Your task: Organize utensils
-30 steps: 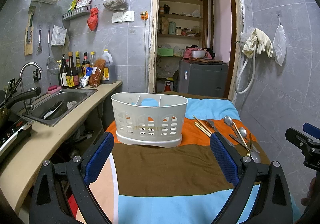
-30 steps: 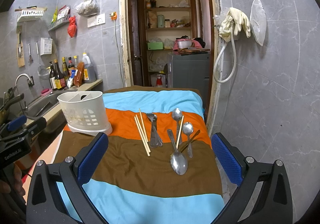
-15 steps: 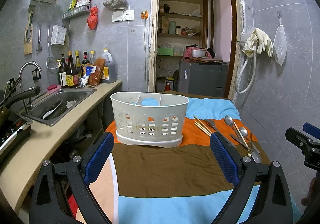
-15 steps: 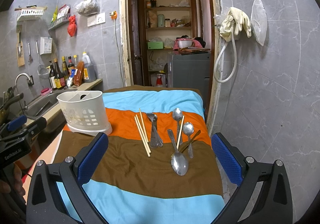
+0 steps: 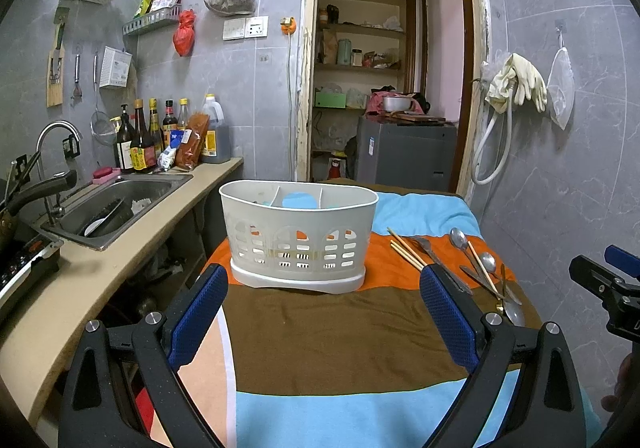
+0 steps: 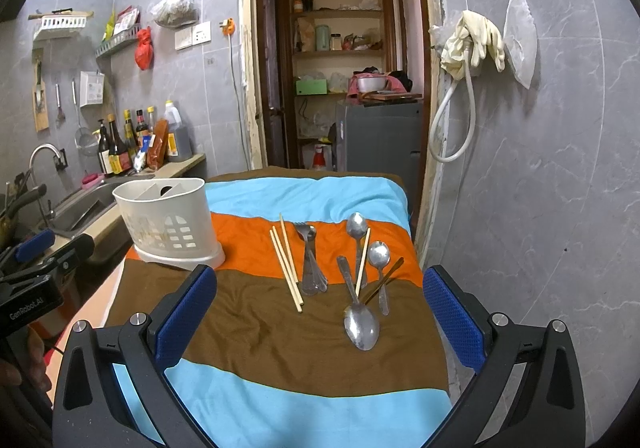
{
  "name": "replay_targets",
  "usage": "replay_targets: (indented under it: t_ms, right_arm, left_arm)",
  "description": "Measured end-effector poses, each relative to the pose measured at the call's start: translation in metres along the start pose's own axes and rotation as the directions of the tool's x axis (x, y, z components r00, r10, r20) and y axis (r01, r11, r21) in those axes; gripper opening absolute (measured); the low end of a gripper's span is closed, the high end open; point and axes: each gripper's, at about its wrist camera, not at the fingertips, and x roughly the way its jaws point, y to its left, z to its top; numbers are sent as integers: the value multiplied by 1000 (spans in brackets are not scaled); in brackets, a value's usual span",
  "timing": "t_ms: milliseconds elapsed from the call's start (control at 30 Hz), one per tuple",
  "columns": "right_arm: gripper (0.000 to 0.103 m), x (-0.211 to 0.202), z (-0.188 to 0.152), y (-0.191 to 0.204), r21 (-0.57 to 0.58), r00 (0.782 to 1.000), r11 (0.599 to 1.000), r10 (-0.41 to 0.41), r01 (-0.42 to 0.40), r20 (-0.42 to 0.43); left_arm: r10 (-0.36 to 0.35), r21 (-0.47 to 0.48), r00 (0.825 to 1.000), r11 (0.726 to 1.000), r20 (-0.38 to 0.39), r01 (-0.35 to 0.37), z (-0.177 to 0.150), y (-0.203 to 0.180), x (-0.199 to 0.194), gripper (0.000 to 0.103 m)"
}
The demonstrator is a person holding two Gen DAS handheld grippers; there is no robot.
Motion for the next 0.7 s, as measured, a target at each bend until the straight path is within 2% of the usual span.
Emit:
replay_targets:
  t_ms: [400, 533, 700]
  right_arm:
    - [103, 1, 2, -2, -2, 1000, 1000, 3, -3, -3]
    - [103, 6, 1, -3, -6, 1000, 1000, 0, 0, 3]
    - [103, 5, 3, -8, -16, 1000, 1000, -11, 12, 23]
  left_arm:
    - [0, 1, 1000, 1000, -1, 0, -1, 4, 8, 94]
    - [-5, 9, 1000, 1000, 3, 5, -13, 1, 22, 94]
    - [-20, 13, 1000, 1000, 16, 20, -4, -8, 22, 94]
